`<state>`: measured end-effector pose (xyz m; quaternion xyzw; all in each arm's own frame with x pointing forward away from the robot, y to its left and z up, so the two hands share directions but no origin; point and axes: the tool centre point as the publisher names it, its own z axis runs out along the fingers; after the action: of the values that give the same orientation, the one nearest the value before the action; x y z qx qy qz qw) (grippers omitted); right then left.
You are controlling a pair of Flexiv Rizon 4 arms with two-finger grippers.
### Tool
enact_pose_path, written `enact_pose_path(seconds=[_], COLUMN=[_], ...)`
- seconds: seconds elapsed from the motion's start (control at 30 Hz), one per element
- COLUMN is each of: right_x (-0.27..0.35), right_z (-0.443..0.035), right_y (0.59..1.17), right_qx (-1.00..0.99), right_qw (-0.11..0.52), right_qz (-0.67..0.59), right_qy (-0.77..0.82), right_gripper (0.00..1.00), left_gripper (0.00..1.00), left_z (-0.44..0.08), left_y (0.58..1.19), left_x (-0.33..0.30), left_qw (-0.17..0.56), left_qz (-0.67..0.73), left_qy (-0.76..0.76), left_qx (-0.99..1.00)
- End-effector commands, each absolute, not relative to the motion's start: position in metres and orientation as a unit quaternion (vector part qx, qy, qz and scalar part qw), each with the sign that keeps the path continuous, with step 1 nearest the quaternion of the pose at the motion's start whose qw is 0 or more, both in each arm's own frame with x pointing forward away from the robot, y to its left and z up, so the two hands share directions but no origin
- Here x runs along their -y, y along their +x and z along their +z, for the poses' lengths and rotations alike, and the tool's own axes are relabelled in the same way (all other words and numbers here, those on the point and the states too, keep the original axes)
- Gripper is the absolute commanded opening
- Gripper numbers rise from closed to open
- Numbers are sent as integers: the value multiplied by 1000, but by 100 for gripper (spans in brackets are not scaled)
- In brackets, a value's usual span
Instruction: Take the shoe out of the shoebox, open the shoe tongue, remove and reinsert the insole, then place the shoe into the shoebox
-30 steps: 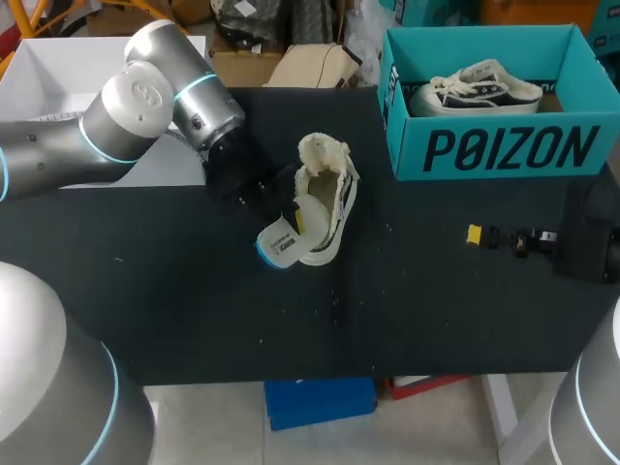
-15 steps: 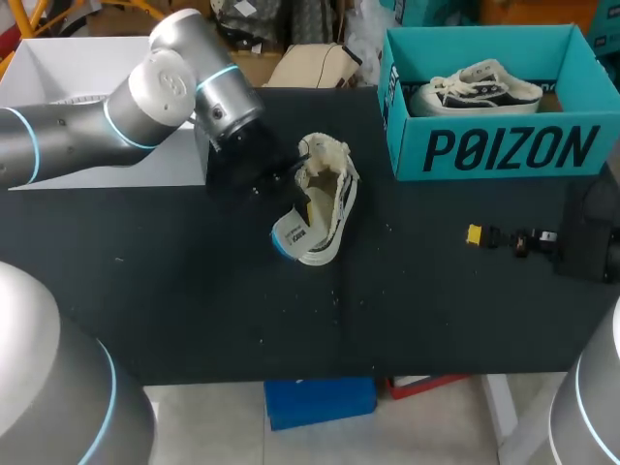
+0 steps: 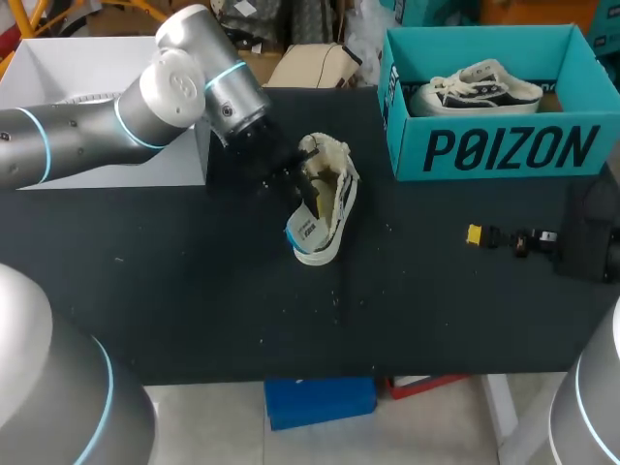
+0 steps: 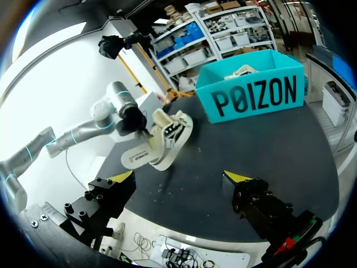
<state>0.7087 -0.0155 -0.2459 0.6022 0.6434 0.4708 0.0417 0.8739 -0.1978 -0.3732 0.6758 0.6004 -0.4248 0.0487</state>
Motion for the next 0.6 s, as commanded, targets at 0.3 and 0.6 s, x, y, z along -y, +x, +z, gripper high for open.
enact_pose_path(seconds=[0.3, 0.6], right_x=[16, 16], right_z=[-246, -246], right_y=[708, 708], right_qx=[-643, -643], right_qw=[41, 41], right_qz=[472, 472], right_qy=[602, 602], right_gripper=[100, 100], left_gripper=[78, 49], left_z=[-364, -357], left_y=[854, 833], left_x=[191, 173], left_qw=[51, 47], left_qz=[-436, -435], left_qy=[672, 668], left_qx=[-596, -602])
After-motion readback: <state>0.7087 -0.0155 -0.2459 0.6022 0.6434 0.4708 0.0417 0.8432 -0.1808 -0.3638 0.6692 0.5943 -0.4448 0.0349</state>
